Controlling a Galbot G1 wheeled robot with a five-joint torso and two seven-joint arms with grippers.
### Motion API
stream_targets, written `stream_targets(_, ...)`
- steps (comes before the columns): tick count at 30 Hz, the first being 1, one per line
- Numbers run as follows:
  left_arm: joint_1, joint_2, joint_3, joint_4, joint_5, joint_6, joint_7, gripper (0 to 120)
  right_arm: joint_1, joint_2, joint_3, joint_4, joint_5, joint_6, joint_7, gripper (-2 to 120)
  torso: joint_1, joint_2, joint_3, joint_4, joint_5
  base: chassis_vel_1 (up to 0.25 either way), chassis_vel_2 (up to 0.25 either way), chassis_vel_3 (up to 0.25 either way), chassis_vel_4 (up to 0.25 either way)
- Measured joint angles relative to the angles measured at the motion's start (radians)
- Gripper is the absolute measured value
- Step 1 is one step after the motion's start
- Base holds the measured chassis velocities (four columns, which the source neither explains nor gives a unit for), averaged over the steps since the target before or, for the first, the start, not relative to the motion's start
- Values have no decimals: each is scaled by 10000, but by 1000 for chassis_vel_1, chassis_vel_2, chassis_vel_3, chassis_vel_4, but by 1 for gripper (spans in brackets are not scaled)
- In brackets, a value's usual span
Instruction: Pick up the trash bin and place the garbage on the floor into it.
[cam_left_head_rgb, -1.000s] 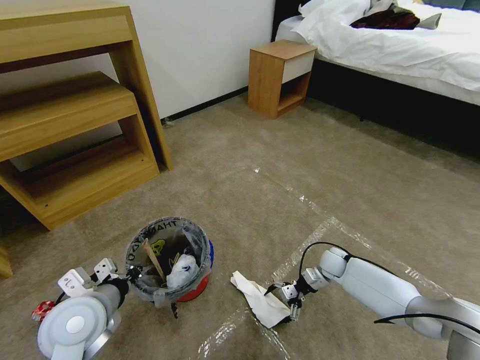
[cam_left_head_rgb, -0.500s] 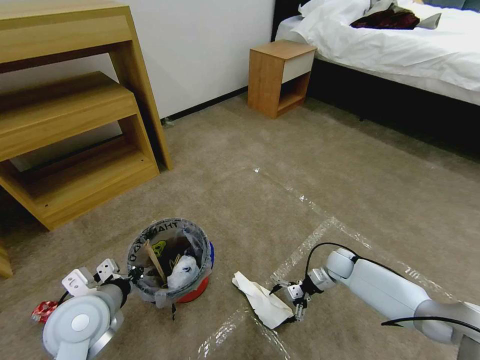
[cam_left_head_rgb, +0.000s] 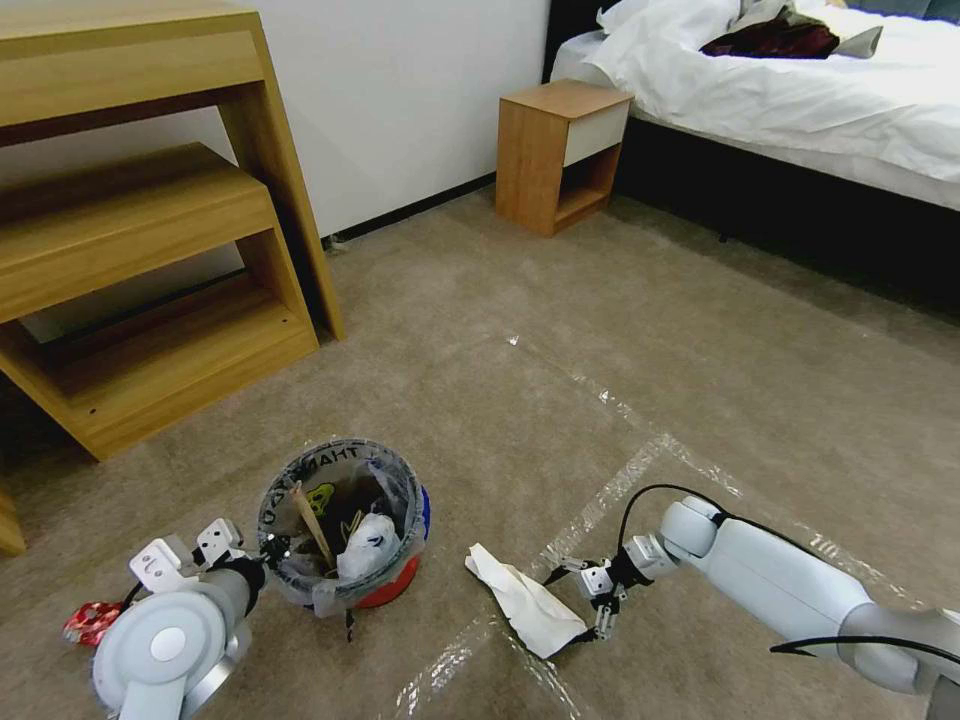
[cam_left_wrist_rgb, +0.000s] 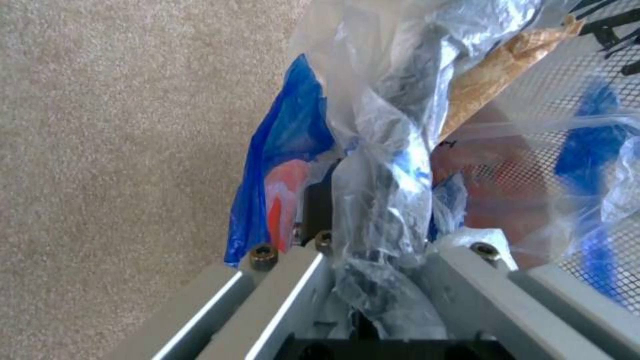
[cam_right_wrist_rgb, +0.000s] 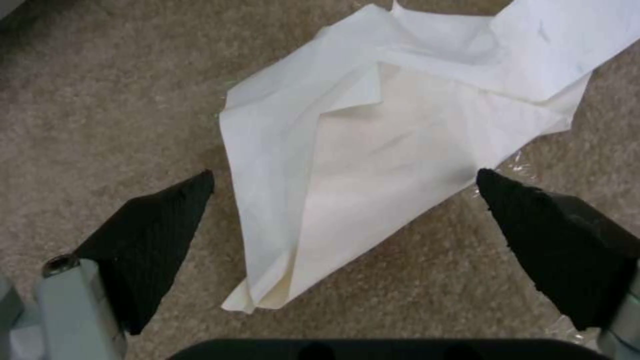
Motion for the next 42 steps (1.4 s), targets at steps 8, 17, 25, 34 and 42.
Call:
stream_targets(8,73,10,-24,-68,33,0,2,0,-70,54,116,-128,-64,111,7,100,0,0,0,1,-2,0,0,0,0)
stream_targets(17,69,-13,10,-74,84,0,12,0,-80,171,206,-483,-86,238,8,100,0,0,0,1,-1,0,0,0,0)
stream_targets(25,66,40,5,-72,90,0,49,0,-42,231,251,-681,-93,339,5,100,0,0,0,1,0,0,0,0,0)
stream_targets(34,72,87,-15,-61,138,0,110,0,93,444,265,-1005,-81,424,5,100,0,0,0,1,0,0,0,0,0)
stream_targets(42,72,129,-26,-32,141,0,114,0,193,484,98,-1118,651,443,-108,100,0,0,0,2,0,0,0,0,0)
